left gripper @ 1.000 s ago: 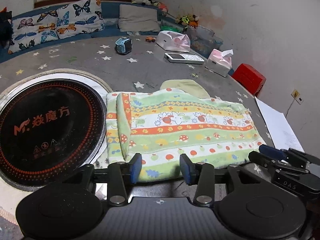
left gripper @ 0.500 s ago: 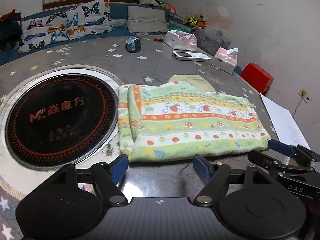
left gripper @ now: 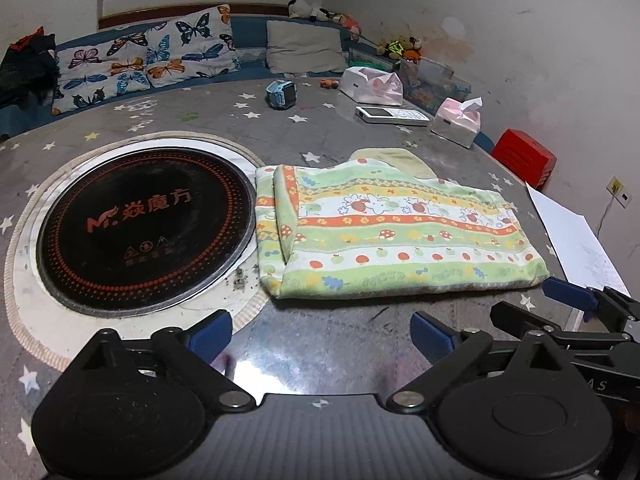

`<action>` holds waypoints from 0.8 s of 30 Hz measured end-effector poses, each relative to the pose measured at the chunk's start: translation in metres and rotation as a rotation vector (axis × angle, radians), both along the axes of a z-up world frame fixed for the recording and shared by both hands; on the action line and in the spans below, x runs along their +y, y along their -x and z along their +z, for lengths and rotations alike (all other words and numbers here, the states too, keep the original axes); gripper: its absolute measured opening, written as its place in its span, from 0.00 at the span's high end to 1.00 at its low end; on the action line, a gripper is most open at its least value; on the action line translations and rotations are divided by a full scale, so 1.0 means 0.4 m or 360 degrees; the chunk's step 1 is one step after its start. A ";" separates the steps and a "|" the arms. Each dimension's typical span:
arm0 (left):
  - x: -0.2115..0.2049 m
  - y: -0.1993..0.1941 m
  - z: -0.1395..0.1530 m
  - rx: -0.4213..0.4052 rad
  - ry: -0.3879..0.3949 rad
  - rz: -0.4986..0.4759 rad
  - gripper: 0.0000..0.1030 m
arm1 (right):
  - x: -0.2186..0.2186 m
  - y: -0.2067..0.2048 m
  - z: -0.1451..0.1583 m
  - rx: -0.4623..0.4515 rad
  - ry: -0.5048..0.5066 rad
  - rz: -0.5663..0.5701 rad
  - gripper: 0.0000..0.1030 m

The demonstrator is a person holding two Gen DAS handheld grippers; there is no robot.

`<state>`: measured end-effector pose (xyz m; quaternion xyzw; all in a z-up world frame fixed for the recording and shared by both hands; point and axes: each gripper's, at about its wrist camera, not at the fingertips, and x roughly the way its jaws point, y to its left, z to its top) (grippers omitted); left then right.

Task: Fold clothes

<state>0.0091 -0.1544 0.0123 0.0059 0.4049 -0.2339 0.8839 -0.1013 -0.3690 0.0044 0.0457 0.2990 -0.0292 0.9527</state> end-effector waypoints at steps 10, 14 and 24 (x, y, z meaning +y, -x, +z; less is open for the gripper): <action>0.019 0.024 -0.003 -0.0019 -0.0007 0.0019 0.00 | 0.026 0.009 -0.003 0.0016 -0.0009 0.0004 0.09; 0.029 0.028 -0.003 -0.0020 0.0000 0.0034 0.00 | 0.033 0.011 -0.001 0.0018 -0.0004 0.0004 0.06; 0.027 0.040 -0.004 -0.0025 -0.0012 0.0042 0.00 | 0.036 0.017 -0.005 0.0020 0.0000 -0.0011 0.05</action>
